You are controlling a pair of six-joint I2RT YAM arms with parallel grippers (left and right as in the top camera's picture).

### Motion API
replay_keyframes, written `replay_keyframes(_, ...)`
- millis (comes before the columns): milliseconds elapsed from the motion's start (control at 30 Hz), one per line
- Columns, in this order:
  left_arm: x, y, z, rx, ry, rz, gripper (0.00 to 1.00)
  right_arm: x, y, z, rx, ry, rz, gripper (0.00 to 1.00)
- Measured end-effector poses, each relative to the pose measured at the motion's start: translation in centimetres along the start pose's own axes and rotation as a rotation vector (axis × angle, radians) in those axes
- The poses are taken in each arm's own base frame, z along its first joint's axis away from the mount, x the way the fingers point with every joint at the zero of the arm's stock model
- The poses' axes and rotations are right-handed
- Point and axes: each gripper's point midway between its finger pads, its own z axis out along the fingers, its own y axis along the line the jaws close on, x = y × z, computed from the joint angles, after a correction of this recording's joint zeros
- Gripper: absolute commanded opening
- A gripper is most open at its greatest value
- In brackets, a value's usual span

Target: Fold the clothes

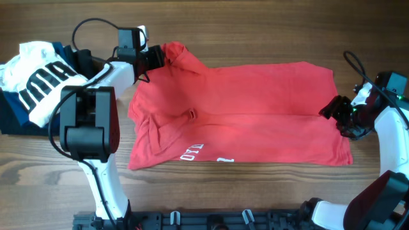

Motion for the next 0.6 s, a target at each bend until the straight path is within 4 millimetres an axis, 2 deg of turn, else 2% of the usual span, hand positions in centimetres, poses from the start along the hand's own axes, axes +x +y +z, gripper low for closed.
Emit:
replay_keyframes(133,0.9,-1.4,0.2,0.014,0.026,0.019,0.47,0.0,0.0,0.0,0.0,0.0,0.0,0.7)
replay_keyframes(200,1.2,-1.6,0.2,0.011,0.042,0.025,0.41,0.0,0.0,0.0,0.0,0.0,0.0,0.7)
replay_keyframes(400,1.6,-0.9,0.0,-0.038,0.069,0.024,0.35,0.0,0.0,0.0,0.0,0.0,0.0,0.7)
replay_keyframes(600,1.6,-0.6,0.0,-0.055,0.07,0.037,0.34,0.0,0.0,0.0,0.0,0.0,0.0,0.7)
